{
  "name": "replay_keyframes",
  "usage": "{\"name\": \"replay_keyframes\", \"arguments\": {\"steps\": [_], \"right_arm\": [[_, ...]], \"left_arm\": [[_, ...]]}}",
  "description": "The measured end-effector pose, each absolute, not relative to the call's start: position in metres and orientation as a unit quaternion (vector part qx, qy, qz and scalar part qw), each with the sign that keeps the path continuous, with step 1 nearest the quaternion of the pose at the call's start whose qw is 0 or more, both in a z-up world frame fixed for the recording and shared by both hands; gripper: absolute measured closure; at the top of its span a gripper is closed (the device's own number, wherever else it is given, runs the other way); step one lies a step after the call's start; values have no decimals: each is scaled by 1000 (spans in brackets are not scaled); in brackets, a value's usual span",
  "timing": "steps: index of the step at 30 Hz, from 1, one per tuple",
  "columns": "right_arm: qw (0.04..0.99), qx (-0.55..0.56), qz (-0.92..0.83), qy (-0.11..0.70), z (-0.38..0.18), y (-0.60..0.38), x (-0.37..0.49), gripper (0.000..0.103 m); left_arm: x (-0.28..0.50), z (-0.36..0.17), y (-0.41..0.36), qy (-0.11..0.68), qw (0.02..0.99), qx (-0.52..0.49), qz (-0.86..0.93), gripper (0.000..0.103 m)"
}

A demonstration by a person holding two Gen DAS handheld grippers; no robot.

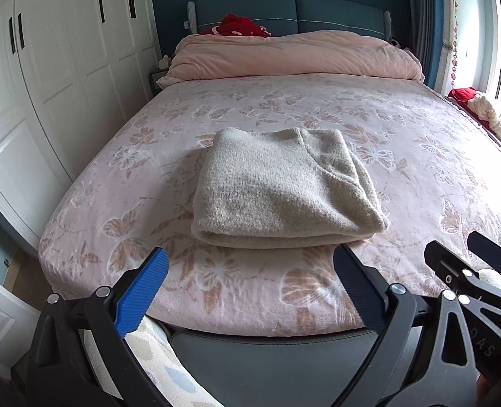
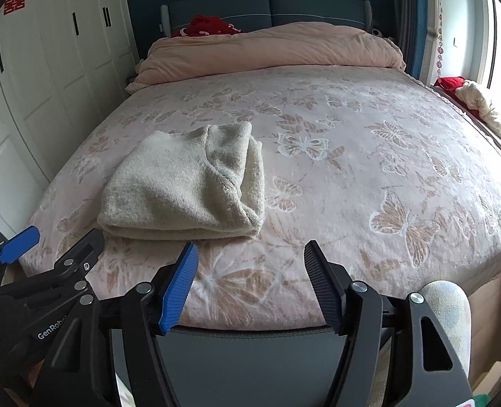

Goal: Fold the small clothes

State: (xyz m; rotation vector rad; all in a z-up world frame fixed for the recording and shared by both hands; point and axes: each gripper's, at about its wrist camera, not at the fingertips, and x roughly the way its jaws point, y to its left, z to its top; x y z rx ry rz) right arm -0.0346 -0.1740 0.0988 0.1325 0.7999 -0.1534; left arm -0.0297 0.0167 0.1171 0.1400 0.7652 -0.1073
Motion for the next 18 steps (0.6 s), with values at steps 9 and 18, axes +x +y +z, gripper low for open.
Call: {"name": "replay_keyframes", "arguments": {"steps": [9, 18], "right_arm": [[915, 65, -78, 390, 98, -171, -35, 40], [913, 58, -84, 395, 98, -162, -33, 40]], "left_arm": [[-32, 118, 16, 362, 928, 76, -50, 11], [-34, 118, 12, 364, 927, 78, -50, 22]]}}
